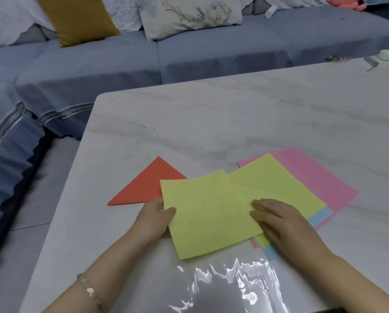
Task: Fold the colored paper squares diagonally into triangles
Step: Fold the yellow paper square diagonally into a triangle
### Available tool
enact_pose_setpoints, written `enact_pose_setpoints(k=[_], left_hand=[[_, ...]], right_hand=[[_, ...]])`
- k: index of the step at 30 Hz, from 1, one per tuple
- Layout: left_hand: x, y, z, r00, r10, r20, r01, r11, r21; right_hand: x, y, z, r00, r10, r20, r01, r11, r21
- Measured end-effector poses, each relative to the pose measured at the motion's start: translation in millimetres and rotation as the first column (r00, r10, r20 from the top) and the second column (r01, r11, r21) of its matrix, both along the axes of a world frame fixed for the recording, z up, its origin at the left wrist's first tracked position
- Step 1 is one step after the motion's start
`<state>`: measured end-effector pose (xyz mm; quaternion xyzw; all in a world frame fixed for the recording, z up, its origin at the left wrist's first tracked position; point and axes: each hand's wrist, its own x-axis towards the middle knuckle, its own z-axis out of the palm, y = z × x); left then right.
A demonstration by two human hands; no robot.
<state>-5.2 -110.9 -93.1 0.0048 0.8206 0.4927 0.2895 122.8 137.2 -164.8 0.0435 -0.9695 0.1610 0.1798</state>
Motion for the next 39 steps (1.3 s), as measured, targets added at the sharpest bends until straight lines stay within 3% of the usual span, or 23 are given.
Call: enact_pose_setpoints(k=[5, 12, 15, 17, 19, 21, 24, 28, 32, 35, 39], left_hand=[[-17, -16, 4, 0.994, -0.045, -0.1, 0.035, 0.994, -0.105], [-39, -15, 17, 0.956, 0.082, 0.28, -0.123, 0.984, 0.13], [-46, -20, 19, 0.902, 0.051, 0.429, -0.154, 0.966, 0.208], [-44, -22, 21, 0.893, 0.019, 0.449, -0.11, 0.978, 0.179], [-41, -23, 21, 0.934, -0.011, 0.357, -0.024, 0.995, 0.093], [-36, -23, 22, 0.985, -0.015, 0.17, 0.018, 1.0, -0.02], [-32, -23, 20, 0.99, -0.013, -0.137, 0.004, 0.998, -0.066], [-23, -14, 26, 0.902, -0.186, -0.391, 0.142, 0.98, -0.139], [-7, -2, 42, 0.842, -0.409, -0.353, 0.37, 0.912, -0.175], [0, 2, 49, 0.89, -0.385, -0.243, 0.38, 0.923, -0.068], [5, 6, 54, 0.958, -0.201, -0.204, 0.22, 0.973, 0.074]], right_hand=[[-18, -12, 25, 0.975, 0.217, 0.046, -0.211, 0.971, -0.108], [-31, -20, 25, 0.966, 0.252, 0.062, -0.256, 0.962, 0.091], [-37, -30, 34, 0.968, 0.241, -0.067, -0.237, 0.969, 0.063], [-40, -41, 45, 0.963, 0.236, -0.131, -0.236, 0.972, 0.021], [-41, -50, 59, 0.944, 0.266, -0.194, -0.276, 0.961, -0.025], [-42, -54, 68, 0.924, 0.314, -0.218, -0.318, 0.948, 0.02], [-44, -54, 72, 0.912, 0.387, -0.133, -0.373, 0.92, 0.121], [-47, -62, 86, 0.925, 0.375, 0.052, -0.367, 0.922, -0.123], [-60, -69, 103, 0.961, 0.183, 0.207, -0.073, 0.891, -0.448], [-68, -73, 109, 0.958, 0.1, 0.268, 0.106, 0.745, -0.659], [-67, -80, 111, 0.963, 0.036, 0.265, 0.177, 0.657, -0.733]])
